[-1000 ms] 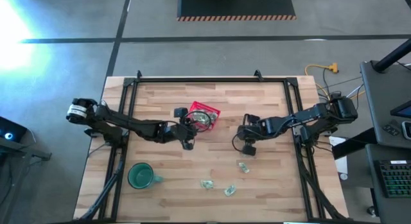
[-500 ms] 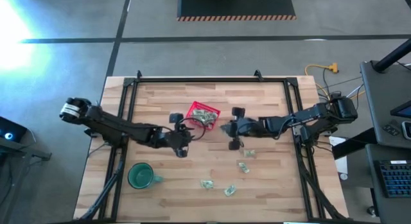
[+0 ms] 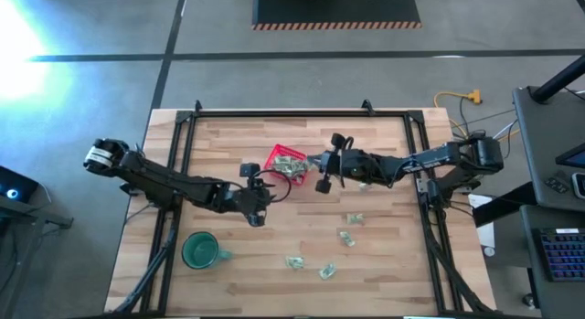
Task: Pick and place items into bin
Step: Put the stevia packet into the red bin
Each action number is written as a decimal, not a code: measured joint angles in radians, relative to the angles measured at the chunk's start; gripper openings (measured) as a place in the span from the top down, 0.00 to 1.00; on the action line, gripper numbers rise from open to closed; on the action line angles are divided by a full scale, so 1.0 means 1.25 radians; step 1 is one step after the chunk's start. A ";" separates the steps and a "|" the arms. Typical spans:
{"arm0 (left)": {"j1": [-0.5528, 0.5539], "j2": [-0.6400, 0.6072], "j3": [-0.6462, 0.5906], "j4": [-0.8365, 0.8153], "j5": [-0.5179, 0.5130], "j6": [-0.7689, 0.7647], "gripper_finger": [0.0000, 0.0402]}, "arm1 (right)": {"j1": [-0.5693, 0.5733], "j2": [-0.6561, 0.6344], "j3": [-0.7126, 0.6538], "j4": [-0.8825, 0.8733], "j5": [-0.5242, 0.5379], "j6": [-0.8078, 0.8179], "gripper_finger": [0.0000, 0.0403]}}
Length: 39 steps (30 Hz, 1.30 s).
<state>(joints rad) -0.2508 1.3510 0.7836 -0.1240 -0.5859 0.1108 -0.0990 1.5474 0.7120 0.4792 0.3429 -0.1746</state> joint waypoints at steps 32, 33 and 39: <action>-0.001 0.000 -0.002 -0.014 0.000 -0.001 0.70 | -0.071 0.205 0.067 0.079 -0.023 0.019 0.74; -0.001 0.000 -0.002 -0.015 0.000 -0.001 0.70 | -0.070 0.199 0.067 0.068 -0.023 0.014 0.72; -0.002 0.000 -0.002 -0.012 0.024 -0.002 0.70 | -0.058 0.128 0.067 -0.079 -0.027 0.000 0.67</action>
<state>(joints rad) -0.2538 1.3510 0.7811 -0.1393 -0.5559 0.1083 -0.1721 1.7079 0.7959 0.3808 0.3097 -0.1750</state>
